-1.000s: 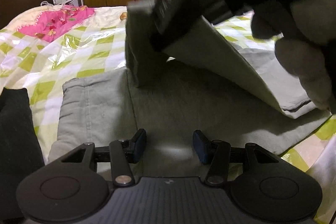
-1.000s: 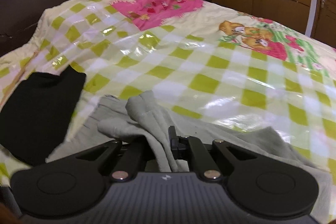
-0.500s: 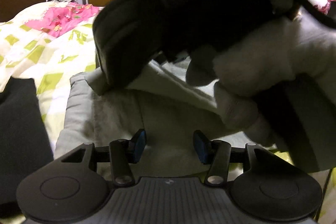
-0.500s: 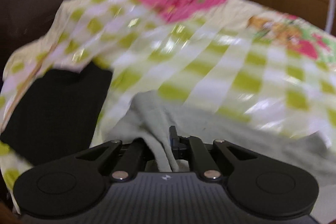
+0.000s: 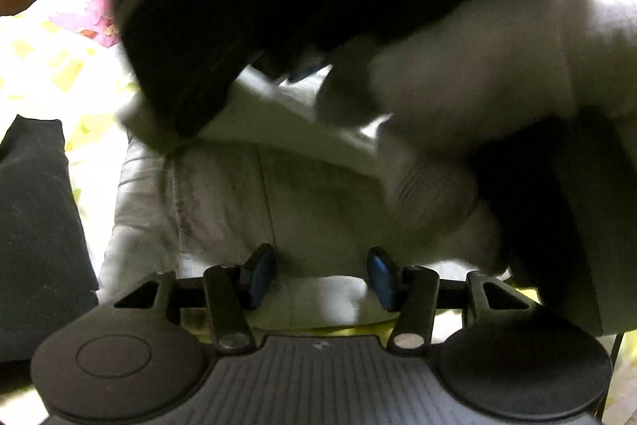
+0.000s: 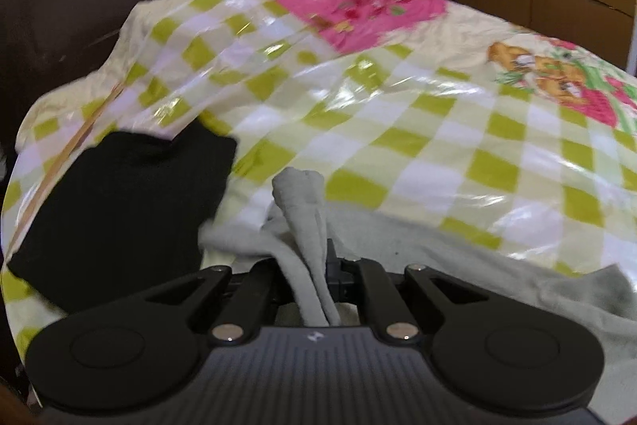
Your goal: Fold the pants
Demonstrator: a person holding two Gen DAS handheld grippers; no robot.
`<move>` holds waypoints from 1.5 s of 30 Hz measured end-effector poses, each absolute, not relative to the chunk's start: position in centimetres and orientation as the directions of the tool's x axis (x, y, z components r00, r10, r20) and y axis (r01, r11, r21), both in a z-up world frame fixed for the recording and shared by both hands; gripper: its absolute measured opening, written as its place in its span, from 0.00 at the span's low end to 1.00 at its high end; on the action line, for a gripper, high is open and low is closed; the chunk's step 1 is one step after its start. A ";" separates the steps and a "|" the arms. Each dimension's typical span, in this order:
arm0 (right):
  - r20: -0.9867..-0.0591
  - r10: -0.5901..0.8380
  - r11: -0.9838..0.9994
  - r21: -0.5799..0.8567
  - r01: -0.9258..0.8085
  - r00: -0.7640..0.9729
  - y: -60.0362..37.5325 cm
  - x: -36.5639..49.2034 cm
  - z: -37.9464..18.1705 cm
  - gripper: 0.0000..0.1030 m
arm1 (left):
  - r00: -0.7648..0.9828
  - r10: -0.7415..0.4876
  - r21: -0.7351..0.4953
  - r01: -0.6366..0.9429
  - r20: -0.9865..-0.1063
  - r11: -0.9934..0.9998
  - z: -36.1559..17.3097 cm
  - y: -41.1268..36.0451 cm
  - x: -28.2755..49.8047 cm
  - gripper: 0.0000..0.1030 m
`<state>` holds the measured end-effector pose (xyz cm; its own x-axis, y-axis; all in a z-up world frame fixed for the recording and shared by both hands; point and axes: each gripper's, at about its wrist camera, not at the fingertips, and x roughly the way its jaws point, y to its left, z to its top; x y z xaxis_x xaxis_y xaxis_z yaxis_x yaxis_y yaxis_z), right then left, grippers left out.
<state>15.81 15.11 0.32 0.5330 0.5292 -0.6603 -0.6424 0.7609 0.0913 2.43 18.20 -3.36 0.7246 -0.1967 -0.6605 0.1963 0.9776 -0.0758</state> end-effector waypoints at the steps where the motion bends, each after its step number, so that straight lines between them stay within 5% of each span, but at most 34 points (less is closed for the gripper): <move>1: -0.675 0.519 0.749 0.063 -0.660 0.525 15.7 15.6 -0.1 0.06 | 0.727 -0.198 -0.076 0.197 -0.657 0.977 -3.3 18.3 2.4 0.61; 5: -0.745 0.534 0.689 0.112 -0.716 0.399 16.0 16.0 -1.0 0.23 | 0.735 -0.194 -0.062 0.203 -0.650 0.977 -3.1 18.1 1.9 0.61; 10: -0.721 0.645 0.576 0.240 -0.782 0.253 14.1 15.1 -0.2 0.37 | 0.738 -0.194 -0.072 0.194 -0.646 0.978 -2.4 18.9 -0.4 0.62; 16: -0.677 0.693 0.532 0.251 -0.809 0.246 12.2 14.6 1.9 0.38 | 0.754 -0.181 -0.110 0.145 -0.631 0.983 -0.9 20.8 -1.9 0.62; 23: -0.704 0.581 0.630 0.072 -0.773 0.407 9.9 20.3 2.0 0.41 | 0.813 -0.129 -0.144 0.057 -0.568 0.988 0.3 23.4 0.3 0.63; 30: -0.790 0.589 0.547 0.237 -0.803 0.168 10.5 26.4 -0.4 0.47 | 0.806 -0.088 -0.118 0.023 -0.585 0.993 -0.6 23.3 2.7 0.64; 32: -0.800 0.579 0.538 0.230 -0.811 0.157 10.7 26.5 -1.0 0.43 | 0.796 -0.085 -0.106 0.027 -0.600 0.994 -0.9 22.9 3.0 0.63; 34: -0.803 0.579 0.529 0.239 -0.814 0.140 10.9 26.3 -1.1 0.02 | 0.791 -0.087 -0.081 0.048 -0.606 0.996 -1.0 22.4 2.8 0.63; 40: -0.733 0.664 0.485 0.275 -0.830 0.145 11.5 25.3 0.7 0.03 | 0.767 -0.072 -0.071 0.035 -0.638 0.997 -1.3 21.9 1.8 0.59; 45: -0.786 0.562 0.539 0.111 -0.835 0.258 13.0 25.3 -0.7 0.10 | 0.762 -0.043 -0.026 0.034 -0.647 0.999 -1.0 21.1 1.4 0.59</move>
